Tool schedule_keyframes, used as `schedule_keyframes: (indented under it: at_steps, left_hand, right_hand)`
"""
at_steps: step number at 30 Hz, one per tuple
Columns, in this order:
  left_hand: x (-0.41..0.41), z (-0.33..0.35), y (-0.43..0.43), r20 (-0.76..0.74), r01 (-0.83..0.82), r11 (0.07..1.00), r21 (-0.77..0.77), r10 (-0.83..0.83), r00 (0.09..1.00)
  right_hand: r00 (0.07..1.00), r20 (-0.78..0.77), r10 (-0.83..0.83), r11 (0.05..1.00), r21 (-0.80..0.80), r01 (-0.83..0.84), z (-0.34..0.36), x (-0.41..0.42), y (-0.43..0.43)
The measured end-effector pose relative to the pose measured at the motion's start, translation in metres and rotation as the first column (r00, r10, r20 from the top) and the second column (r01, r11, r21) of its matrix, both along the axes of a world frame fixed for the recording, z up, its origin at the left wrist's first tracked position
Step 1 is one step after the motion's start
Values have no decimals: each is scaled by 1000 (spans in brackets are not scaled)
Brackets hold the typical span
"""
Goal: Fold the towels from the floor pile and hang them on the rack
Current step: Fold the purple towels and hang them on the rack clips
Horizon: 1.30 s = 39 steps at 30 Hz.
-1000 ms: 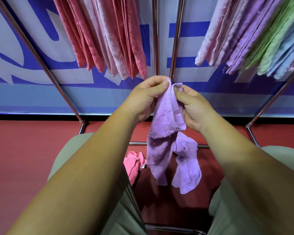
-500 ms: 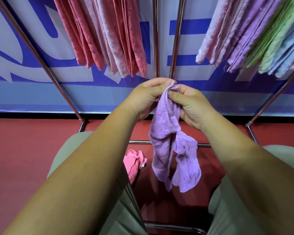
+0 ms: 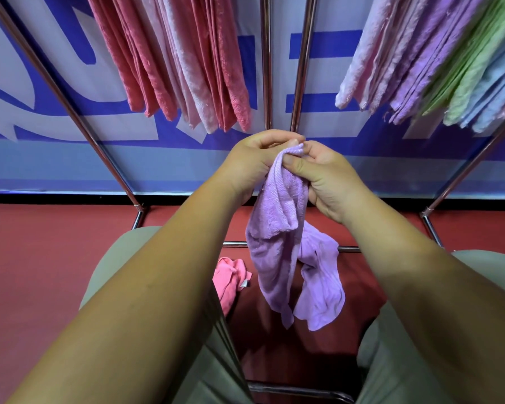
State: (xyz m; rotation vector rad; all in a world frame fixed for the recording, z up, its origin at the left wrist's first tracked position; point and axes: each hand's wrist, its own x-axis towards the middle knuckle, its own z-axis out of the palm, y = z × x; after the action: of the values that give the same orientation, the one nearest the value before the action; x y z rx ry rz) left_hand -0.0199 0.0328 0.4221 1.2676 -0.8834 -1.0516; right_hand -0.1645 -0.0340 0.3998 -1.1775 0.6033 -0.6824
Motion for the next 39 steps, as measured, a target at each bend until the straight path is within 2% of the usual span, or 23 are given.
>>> schedule_keyframes:
  at_steps: [3, 7, 15, 17, 22, 24, 27, 31, 35, 39]
  left_hand:
    - [6, -4, -4, 52, -46, 998, 40, 44, 998]
    - [5, -7, -6, 204, -73, 986, 148, 42, 978]
    - [-17, -19, 8, 438, 153, 963, 222, -238, 867]
    - [-20, -31, 5, 538, 87, 968, 237, -205, 818]
    - [-7, -40, 1, 706, -250, 918, 309, -45, 707]
    - [3, -36, 3, 656, -338, 898, 282, 77, 751]
    - [14, -20, 12, 441, -370, 911, 182, 261, 859]
    - [23, 17, 22, 279, -306, 948, 93, 270, 922]
    - [25, 69, 25, 247, -245, 968, -60, 252, 936]
    - [16, 127, 25, 226, -224, 960, -171, 259, 939]
  right_hand:
    - [996, -36, -78, 996, -52, 76, -2, 0, -3]
    - [973, -105, -207, 973, -121, 194, -4, -1, -9]
    - [910, -193, -368, 904, -302, 302, -5, 1, -17]
    - [900, -196, -390, 893, -319, 318, -4, 1, -15]
    - [878, -172, -447, 867, -326, 377, 1, -7, -15]
    - [859, -159, -486, 842, -350, 411, 5, -14, -17]
    - [841, -120, -528, 795, -419, 439, 16, -26, -18]
    - [853, -95, -514, 767, -495, 408, 43, -42, -24]
    - [897, -26, -441, 792, -482, 375, 88, -51, -28]
    - [898, 56, -436, 762, -507, 402, 144, -55, -28]
